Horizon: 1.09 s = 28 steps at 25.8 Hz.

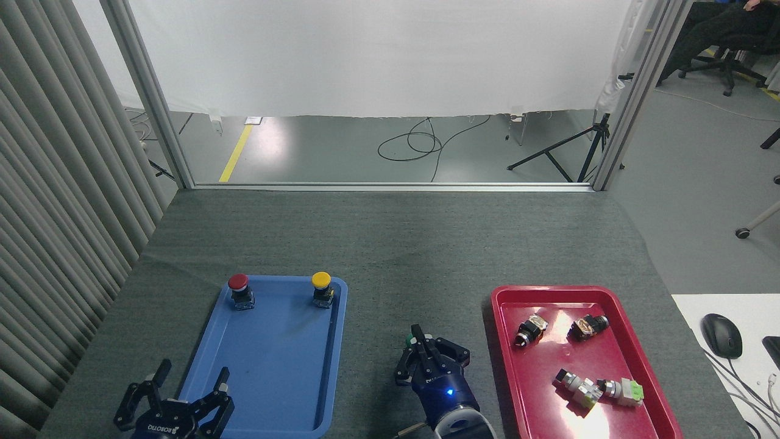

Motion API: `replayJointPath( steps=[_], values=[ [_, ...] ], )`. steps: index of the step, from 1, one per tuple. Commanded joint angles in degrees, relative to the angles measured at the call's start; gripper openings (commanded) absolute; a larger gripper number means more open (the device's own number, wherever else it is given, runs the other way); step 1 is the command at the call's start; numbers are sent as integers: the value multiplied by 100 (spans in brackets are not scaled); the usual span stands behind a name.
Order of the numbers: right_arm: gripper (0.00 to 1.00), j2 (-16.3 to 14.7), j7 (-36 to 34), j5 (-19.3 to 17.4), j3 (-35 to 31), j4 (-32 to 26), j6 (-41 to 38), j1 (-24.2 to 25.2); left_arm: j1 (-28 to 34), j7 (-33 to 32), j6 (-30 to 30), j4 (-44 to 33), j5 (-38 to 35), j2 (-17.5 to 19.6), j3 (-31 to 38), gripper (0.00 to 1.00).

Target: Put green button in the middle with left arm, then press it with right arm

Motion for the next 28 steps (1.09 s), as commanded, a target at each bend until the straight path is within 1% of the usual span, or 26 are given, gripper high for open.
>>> replayJointPath(
  steps=[1,4,5,6,7,8,11,13,15,17,18,24,28],
  values=[
    [14,-147,-141,-187,-52,-554,-22,112,-3,-3,0,1,1,-1,2,99],
    [55,-226,-150,-319,-298,-765,-13,200,-3,-3,9,1,1,-1,2,99],
    [72,-270,-159,-354,-447,-870,-13,288,-3,-3,9,1,1,-1,2,99],
    [86,-331,-167,-380,-561,-984,-22,385,-3,-3,0,1,1,7,2,99],
    [96,-384,-176,-398,-684,-1108,-48,481,-3,-3,9,10,1,7,2,99],
    [99,-454,-176,-398,-816,-1239,-74,595,-3,-3,9,10,1,7,2,99],
    [99,-727,-176,-398,-1221,-1556,-153,965,-3,-3,0,10,1,7,11,99],
    [99,-780,-167,-442,-1449,-1811,-136,1220,5,-12,0,10,1,34,11,99],
    [100,-850,-159,-706,-1546,-1978,-118,1413,5,-38,0,54,1,43,11,99],
    [100,-1008,-150,-1022,-1669,-2066,-145,1545,23,-38,0,133,1,43,11,99],
    [100,-1061,-159,-1101,-1704,-2118,-145,1615,32,-29,0,177,1,43,20,99],
    [100,-1149,-176,-1136,-1722,-2312,-153,1870,23,-12,0,230,-8,43,46,99],
    [100,-1210,-176,-1136,-1748,-2373,-153,1888,14,-12,0,221,1,51,134,99]
  ],
)
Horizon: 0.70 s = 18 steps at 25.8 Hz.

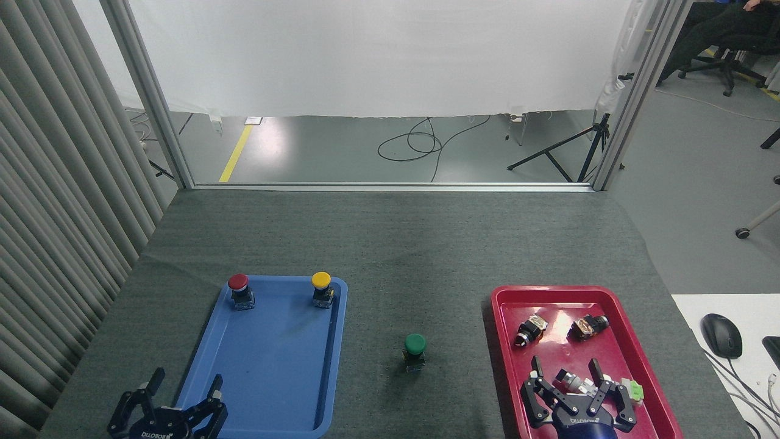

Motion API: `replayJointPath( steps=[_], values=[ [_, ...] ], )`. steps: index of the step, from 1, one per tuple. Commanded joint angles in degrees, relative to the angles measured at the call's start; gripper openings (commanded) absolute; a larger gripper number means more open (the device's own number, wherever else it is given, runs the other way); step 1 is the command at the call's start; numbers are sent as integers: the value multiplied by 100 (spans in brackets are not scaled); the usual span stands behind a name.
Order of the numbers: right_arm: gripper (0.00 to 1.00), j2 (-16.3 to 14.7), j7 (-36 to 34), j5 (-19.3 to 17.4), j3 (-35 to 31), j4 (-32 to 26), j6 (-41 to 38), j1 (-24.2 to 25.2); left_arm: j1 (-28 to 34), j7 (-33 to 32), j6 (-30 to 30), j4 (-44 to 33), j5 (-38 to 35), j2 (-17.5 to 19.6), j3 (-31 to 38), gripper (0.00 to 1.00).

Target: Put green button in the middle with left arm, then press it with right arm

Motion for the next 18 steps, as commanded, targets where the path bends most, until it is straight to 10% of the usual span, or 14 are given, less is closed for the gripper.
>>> replayJointPath(
  steps=[1,18],
  values=[
    [100,-42,-15,-7,-12,-105,1,33,-11,8,-3,12,8,9,46,99],
    [100,-33,-322,-7,41,-246,-25,138,-28,-1,-3,82,8,44,195,99]
  ],
)
